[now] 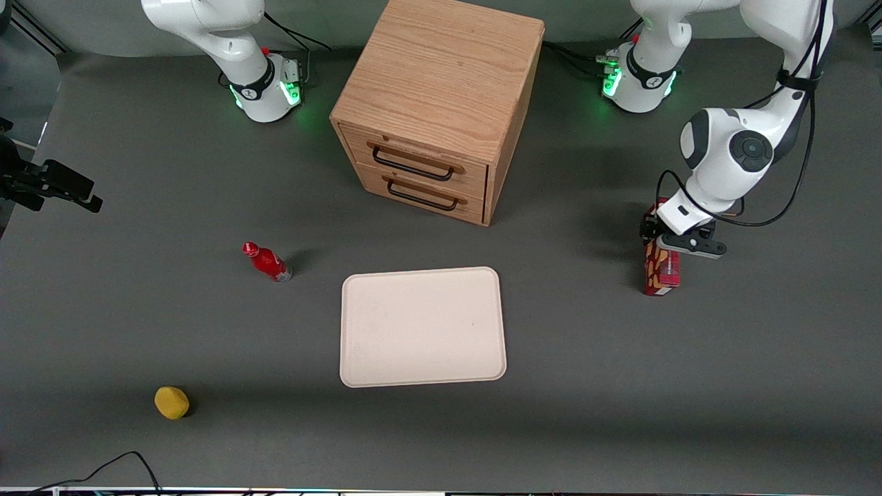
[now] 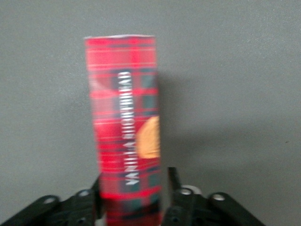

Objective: Place red cookie box on tray
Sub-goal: 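Close the left gripper on the cookie box and lift it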

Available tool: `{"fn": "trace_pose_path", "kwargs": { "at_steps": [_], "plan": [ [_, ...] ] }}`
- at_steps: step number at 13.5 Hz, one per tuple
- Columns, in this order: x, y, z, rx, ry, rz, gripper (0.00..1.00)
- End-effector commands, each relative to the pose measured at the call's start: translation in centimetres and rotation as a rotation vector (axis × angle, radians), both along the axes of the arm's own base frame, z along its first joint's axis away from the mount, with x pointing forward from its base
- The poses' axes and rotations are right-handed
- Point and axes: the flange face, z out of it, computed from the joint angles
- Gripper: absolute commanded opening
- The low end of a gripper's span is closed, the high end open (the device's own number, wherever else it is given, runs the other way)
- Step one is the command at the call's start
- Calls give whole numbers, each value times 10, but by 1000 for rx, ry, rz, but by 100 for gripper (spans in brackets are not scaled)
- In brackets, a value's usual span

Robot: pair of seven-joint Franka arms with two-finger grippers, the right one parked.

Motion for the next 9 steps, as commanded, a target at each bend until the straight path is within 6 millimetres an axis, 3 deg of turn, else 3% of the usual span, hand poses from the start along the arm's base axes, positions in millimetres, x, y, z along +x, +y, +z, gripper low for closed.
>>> {"fn": "trace_pose_path", "kwargs": {
  "at_steps": [1,4,6,9],
  "plan": [
    [0,-3,6,-4,-24,-21,0],
    [22,-4,46,4,-10,-36,0],
    [52,2,96,9,34,-79,0],
    [90,25,193,4,115,-88,0]
  ]
}}
